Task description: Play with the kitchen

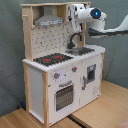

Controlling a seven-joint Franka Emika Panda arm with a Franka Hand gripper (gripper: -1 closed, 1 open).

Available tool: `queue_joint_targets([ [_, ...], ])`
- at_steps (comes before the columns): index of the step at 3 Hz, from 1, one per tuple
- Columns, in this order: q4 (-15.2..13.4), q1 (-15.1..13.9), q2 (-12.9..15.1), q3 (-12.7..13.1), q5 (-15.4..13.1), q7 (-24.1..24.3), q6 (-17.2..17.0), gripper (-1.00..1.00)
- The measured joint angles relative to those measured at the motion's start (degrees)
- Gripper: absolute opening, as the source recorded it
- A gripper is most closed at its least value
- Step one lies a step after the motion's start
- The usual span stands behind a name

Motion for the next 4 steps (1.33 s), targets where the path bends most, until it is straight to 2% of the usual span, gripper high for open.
queue_joint_targets([
  [1,1.72,1.77,-4.6,-1.26,0.0,-2.05,-1.88,-1.0],
  [2,1.53,2.65,-7.91,-1.25,0.0,-2.06,-4.24,-1.0],
  [3,1.52,2.65,-8.14,-1.25,0.0,-2.06,-4.42,1.0],
  [4,1.53,2.64,-9.27,-1.31,0.0,-2.08,-5.32,1.0],
])
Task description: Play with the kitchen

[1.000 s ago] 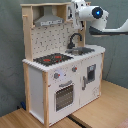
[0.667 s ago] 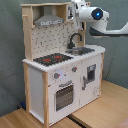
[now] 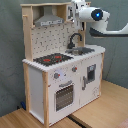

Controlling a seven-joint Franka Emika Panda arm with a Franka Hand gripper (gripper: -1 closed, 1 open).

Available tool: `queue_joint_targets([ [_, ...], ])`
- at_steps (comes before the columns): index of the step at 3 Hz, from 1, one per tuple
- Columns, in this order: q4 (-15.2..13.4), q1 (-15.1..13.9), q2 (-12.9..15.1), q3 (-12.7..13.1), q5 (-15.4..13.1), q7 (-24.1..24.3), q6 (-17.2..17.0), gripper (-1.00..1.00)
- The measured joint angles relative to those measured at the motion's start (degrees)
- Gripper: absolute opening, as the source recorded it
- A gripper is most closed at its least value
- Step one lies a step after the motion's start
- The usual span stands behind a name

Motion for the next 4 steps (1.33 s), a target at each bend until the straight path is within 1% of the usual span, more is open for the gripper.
queue_joint_targets([
  [1,-0.05,0.71,-5.91,-0.64,0.0,-0.19,-2.13,1.0],
  [2,-2.08,2.88,-11.2,-0.49,-0.06,-0.45,-5.04,1.0],
  [3,-5.63,5.38,-16.29,-0.47,-0.06,-0.45,-6.3,1.0],
  [4,-8.82,7.88,-21.36,-0.33,-0.06,-0.49,-6.55,1.0],
])
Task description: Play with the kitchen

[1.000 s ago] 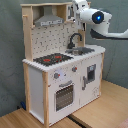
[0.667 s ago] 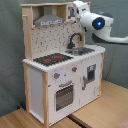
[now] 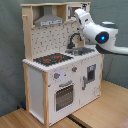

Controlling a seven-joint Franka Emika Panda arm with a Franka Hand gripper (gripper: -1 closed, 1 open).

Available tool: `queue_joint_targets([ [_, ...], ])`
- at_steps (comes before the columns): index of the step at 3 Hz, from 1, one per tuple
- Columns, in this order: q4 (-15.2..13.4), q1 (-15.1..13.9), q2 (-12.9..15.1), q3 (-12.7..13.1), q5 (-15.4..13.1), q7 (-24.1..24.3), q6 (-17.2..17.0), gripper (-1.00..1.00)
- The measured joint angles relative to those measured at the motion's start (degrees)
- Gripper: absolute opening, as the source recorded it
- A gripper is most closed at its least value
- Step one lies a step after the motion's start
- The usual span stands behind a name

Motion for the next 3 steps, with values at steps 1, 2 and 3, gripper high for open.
queue_joint_targets([
  [1,-2.77,2.43,-4.41,1.39,0.0,0.0,-0.02,1.0],
  [2,-5.12,4.53,-8.59,4.55,0.02,0.0,-0.06,1.0],
  [3,-6.89,6.8,-11.86,8.67,0.04,0.6,-0.06,1.0],
])
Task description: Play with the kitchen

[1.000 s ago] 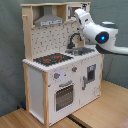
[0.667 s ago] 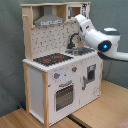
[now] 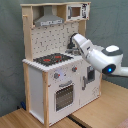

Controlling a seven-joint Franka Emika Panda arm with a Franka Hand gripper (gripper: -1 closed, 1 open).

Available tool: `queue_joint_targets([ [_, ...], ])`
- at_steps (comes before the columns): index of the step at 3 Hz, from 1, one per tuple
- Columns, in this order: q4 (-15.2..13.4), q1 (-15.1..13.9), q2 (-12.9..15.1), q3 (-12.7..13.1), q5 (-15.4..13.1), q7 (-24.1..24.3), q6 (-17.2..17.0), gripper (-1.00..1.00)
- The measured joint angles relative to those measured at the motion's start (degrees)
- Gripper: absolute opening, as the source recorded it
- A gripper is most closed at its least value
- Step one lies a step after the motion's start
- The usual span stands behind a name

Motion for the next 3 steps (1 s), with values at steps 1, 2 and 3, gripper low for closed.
queue_joint_targets([
  [1,-2.19,2.31,-1.71,4.83,-0.01,-0.24,-0.2,1.0],
  [2,-3.92,3.48,-2.59,9.83,-0.78,-2.34,1.32,1.0],
  [3,-6.05,2.52,-2.59,12.9,-0.78,-1.32,5.48,1.0],
])
